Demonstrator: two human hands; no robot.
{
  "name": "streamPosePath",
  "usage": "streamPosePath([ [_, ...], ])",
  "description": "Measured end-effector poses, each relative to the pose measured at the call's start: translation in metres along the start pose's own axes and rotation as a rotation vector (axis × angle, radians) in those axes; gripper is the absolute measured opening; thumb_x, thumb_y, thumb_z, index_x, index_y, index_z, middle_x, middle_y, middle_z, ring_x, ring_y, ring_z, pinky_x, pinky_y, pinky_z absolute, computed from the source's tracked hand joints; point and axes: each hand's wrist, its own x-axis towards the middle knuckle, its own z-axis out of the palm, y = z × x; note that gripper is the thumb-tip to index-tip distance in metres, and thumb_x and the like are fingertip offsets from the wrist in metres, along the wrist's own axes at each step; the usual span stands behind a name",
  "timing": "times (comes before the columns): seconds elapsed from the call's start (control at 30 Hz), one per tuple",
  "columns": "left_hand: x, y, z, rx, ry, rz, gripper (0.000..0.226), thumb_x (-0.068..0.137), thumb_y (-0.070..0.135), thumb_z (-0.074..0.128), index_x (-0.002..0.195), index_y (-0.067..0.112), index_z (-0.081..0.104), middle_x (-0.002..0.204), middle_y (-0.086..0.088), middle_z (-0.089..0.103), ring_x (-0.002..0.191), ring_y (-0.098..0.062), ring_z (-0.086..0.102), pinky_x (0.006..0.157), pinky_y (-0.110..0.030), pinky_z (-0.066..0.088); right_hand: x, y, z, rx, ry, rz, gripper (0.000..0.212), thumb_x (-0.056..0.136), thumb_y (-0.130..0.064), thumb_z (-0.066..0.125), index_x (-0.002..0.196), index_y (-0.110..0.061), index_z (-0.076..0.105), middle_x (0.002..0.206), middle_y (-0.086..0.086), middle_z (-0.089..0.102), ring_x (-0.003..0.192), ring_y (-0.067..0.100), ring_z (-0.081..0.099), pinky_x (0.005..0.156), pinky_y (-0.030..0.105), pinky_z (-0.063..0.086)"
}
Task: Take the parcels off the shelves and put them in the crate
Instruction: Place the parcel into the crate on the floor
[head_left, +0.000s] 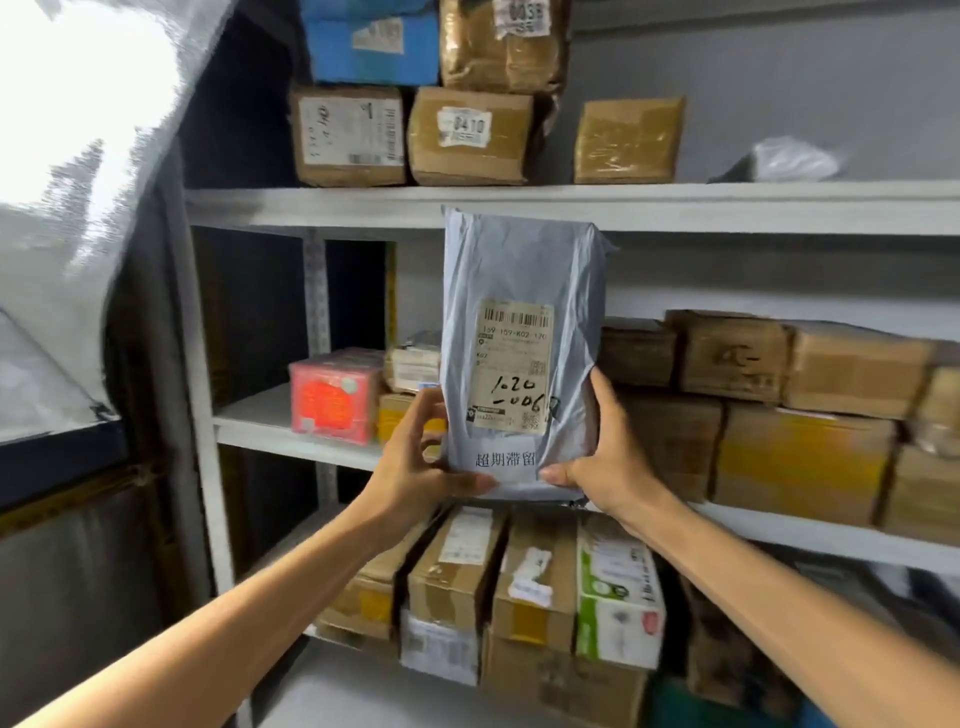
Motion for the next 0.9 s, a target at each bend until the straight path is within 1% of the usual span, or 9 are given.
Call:
streamPosePath([
  [0.07,0.008,-0.001,0.035,-0.037,-0.054,0.004,0.079,0.056,-0.004,0.087,0.121,0.016,0.049,0.121,0.001,0.061,0.110,-0.027,0.061,0.078,-0.042,0.059,-0.012,0.006,-0.032,-0.042,0.078,0.013,0.125,0.060,0.016,0.080,0.154,-0.027,0.011,0.156,-0.002,0.026,0.140,0.019,0.029,0.109,0.041,0.040],
  [0.17,0.016,-0.003,0.095,-0.094,-0.151,0.013,0.077,0.053,-0.004,0.088,0.117,0.015,0.049,0.114,0.001,0.064,0.098,-0.018,0.066,0.071,-0.026,0.057,-0.035,0.016,-0.089,-0.172,0.216,0.047,0.128,0.055,0.009,0.086,0.154,-0.028,0.014,0.154,-0.006,0.030,0.138,0.014,0.032,0.106,0.029,0.040],
  [0.3,0.019,-0.003,0.175,-0.196,-0.283,0.031,0.080,0.047,0.001,0.084,0.117,0.013,0.050,0.109,-0.003,0.068,0.097,-0.020,0.067,0.072,-0.025,0.055,-0.073,0.029,-0.163,-0.265,0.337,0.114,0.128,0.055,0.005,0.088,0.153,-0.034,0.016,0.151,-0.014,0.034,0.133,0.006,0.034,0.074,0.000,0.042],
  [0.47,0.022,0.000,0.275,-0.306,-0.490,0.029,0.082,0.046,0.000,0.085,0.118,0.014,0.049,0.118,-0.007,0.065,0.107,-0.027,0.064,0.083,-0.045,0.056,-0.132,0.036,-0.239,-0.350,0.525,0.173,0.126,0.056,0.006,0.088,0.150,-0.040,0.017,0.148,-0.015,0.033,0.135,0.008,0.034,0.109,0.032,0.037],
  [0.53,0.019,0.003,0.316,-0.339,-0.565,0.049,0.080,0.048,0.000,0.087,0.116,0.016,0.050,0.120,-0.004,0.063,0.109,-0.025,0.061,0.085,-0.043,0.054,-0.156,0.035,-0.267,-0.380,0.578,0.182,0.122,0.056,0.008,0.086,0.141,-0.053,0.024,0.141,-0.023,0.039,0.130,0.001,0.039,0.105,0.025,0.041],
  [0.63,0.011,0.013,0.377,-0.395,-0.676,0.062,0.077,0.048,-0.003,0.089,0.110,0.022,0.051,0.109,0.012,0.065,0.102,-0.008,0.059,0.075,-0.018,0.050,-0.194,0.032,-0.307,-0.444,0.672,0.201,0.117,0.051,0.016,0.080,0.133,-0.054,0.035,0.123,-0.036,0.054,0.115,-0.015,0.048,0.091,0.007,0.043],
  [0.73,-0.005,0.026,0.441,-0.474,-0.827,0.056,0.078,0.044,-0.002,0.086,0.110,0.019,0.051,0.104,0.010,0.068,0.099,-0.006,0.062,0.076,-0.018,0.050,-0.238,0.022,-0.340,-0.450,0.841,0.301,0.116,0.052,0.018,0.079,0.146,-0.034,0.035,0.131,-0.018,0.055,0.123,-0.001,0.049,0.104,0.027,0.044],
  [0.83,-0.026,0.043,0.492,-0.557,-0.960,0.015,0.076,0.045,-0.005,0.085,0.107,0.026,0.053,0.104,0.010,0.068,0.102,-0.011,0.063,0.077,-0.029,0.055,-0.279,0.008,-0.362,-0.508,0.966,0.399,0.116,0.053,0.015,0.081,0.148,-0.030,0.032,0.127,-0.020,0.054,0.120,0.001,0.050,0.104,0.033,0.046],
  [0.9,-0.049,0.056,0.530,-0.615,-1.068,0.006,0.072,0.055,-0.012,0.083,0.105,0.030,0.055,0.103,0.013,0.067,0.100,-0.006,0.063,0.073,-0.019,0.054,-0.315,-0.003,-0.375,-0.552,1.069,0.466,0.114,0.054,0.011,0.084,0.147,-0.029,0.032,0.129,-0.017,0.055,0.121,0.003,0.050,0.103,0.036,0.047],
])
